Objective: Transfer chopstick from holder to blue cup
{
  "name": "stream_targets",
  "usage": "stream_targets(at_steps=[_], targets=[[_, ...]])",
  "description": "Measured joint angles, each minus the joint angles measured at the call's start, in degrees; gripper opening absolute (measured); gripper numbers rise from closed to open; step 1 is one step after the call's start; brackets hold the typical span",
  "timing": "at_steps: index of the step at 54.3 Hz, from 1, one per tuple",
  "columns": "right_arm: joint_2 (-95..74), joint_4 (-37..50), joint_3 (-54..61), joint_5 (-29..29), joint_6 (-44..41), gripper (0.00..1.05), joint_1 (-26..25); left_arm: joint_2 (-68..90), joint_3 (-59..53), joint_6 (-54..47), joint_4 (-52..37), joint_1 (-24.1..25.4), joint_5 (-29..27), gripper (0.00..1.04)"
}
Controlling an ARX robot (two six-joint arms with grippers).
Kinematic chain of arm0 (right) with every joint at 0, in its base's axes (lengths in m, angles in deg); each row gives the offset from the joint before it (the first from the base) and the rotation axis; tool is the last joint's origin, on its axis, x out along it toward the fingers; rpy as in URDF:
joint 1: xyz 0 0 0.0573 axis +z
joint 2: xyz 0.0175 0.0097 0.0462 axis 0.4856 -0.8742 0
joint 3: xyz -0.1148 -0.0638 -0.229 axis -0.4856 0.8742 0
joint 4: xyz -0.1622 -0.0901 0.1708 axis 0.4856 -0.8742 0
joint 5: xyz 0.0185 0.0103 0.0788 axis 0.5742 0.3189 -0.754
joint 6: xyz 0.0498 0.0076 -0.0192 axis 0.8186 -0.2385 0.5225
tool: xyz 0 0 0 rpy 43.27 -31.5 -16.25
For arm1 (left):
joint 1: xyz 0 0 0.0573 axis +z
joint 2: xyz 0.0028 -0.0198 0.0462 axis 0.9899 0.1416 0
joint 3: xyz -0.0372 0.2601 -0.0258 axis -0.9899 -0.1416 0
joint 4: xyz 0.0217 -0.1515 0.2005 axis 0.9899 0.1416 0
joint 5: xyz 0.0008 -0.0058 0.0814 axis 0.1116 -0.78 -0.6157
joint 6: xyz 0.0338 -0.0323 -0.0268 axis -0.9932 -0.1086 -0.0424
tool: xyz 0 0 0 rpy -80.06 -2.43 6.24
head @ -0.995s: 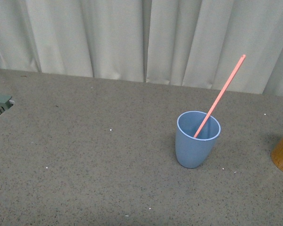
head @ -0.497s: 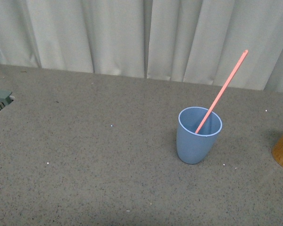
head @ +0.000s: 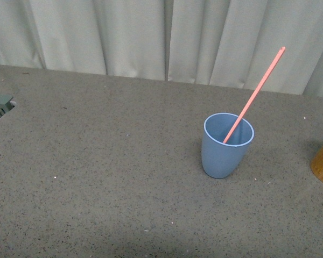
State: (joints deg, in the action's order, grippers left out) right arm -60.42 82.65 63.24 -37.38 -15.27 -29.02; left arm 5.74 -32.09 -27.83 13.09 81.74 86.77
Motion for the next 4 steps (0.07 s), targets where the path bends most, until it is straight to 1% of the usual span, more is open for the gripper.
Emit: stream_targets(at_steps=[4], targets=[[0.0,0.0,0.0,0.0,0.0,0.95,0.0,0.0,0.0,0.0,0.0,0.0,0.0,0.98]])
